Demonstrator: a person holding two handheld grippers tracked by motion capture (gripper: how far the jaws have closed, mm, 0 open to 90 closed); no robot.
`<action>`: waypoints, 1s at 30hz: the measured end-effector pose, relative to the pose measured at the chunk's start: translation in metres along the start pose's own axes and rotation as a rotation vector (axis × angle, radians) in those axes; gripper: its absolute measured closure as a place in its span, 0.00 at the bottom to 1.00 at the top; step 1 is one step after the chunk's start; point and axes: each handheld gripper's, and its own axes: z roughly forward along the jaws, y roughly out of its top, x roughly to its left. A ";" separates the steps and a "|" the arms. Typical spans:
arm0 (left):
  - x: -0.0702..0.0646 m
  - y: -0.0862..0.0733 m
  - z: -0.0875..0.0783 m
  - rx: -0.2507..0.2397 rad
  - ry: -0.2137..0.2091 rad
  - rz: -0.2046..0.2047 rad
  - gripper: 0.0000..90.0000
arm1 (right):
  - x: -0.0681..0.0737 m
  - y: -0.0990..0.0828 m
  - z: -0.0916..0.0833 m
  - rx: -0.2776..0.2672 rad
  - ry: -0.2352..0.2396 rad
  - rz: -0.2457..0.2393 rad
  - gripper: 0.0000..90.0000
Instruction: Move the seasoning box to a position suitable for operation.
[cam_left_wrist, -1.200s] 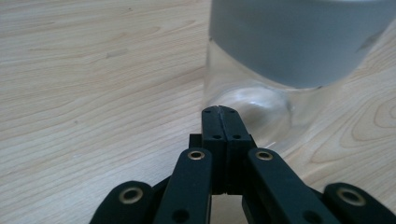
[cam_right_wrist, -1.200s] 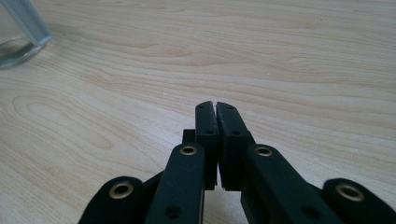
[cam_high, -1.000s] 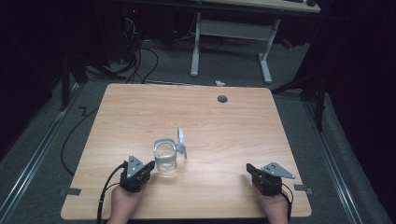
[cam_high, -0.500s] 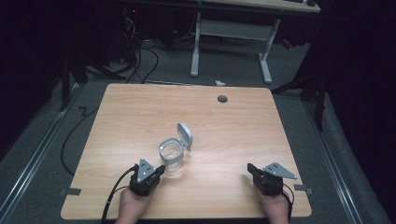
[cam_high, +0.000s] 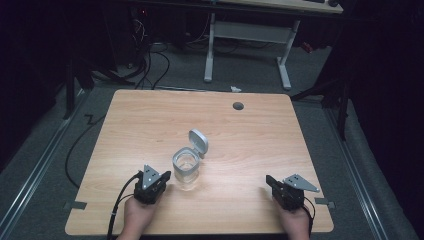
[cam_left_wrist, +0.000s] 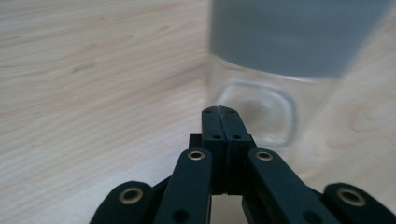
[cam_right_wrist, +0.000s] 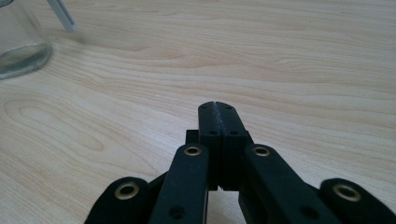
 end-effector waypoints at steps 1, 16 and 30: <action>0.000 0.000 0.000 0.000 0.000 0.000 1.00 | 0.000 0.000 0.000 -0.002 0.001 0.001 1.00; 0.001 0.001 0.034 0.017 0.020 0.002 1.00 | 0.003 -0.001 0.001 0.019 -0.023 0.013 1.00; -0.012 -0.006 0.023 0.034 -0.018 0.017 1.00 | 0.002 0.000 0.001 0.033 -0.050 0.004 1.00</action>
